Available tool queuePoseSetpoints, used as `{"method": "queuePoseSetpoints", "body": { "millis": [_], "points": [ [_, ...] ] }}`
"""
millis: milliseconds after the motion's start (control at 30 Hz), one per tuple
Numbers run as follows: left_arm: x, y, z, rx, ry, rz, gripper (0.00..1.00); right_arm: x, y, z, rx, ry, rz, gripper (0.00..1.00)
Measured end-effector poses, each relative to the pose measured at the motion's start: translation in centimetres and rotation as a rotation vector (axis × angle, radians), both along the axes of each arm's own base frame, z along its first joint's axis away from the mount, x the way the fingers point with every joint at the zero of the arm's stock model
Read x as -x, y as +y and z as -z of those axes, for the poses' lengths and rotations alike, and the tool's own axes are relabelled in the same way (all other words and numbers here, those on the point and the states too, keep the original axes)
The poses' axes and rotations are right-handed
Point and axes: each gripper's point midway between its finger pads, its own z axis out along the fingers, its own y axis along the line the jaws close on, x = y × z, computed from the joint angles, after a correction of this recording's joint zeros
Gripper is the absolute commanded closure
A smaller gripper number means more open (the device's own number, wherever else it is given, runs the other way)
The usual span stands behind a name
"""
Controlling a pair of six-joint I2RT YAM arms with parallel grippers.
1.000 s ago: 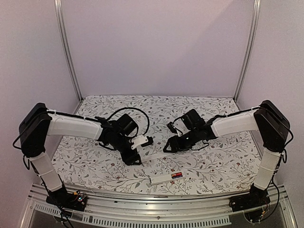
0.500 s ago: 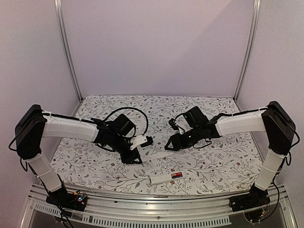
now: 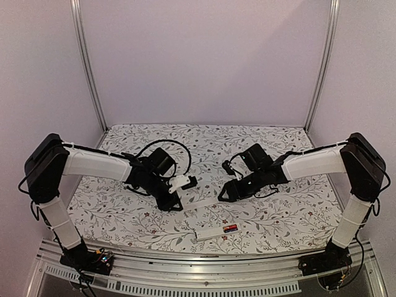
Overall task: Load the batteries into the remote control
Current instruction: Move the right arm with the battery cover to the center of the board.
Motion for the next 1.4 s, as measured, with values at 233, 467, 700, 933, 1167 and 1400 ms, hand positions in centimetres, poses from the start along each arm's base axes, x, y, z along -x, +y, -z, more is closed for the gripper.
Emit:
{"method": "queuePoseSetpoints", "body": {
  "millis": [233,467,700,933,1167,1400],
  "points": [
    [-0.5,0.2,0.4,0.002,0.000,-0.010,0.34,0.0,0.0,-0.3,-0.002,-0.023,-0.020,0.39],
    [0.1,1.4,0.8,0.013,-0.011,0.007,0.44,-0.3,0.1,-1.3,0.011,-0.112,-0.110,0.39],
    [-0.8,1.7,-0.1,0.034,-0.062,-0.028,0.42,-1.9,2.1,-5.0,-0.017,-0.342,-0.307,0.32],
    [-5.0,3.7,-4.5,0.172,-0.146,-0.350,0.40,-2.1,4.7,-6.8,-0.063,-0.578,-0.613,0.21],
    [-6.2,5.5,-6.0,0.302,-0.168,-0.635,0.41,-2.1,9.6,-4.4,-0.002,-0.686,-0.840,0.16],
    [-6.0,9.1,-6.1,0.312,-0.236,-0.813,0.40,0.9,12.0,0.4,0.060,-0.600,-0.990,0.18]
  ]
}}
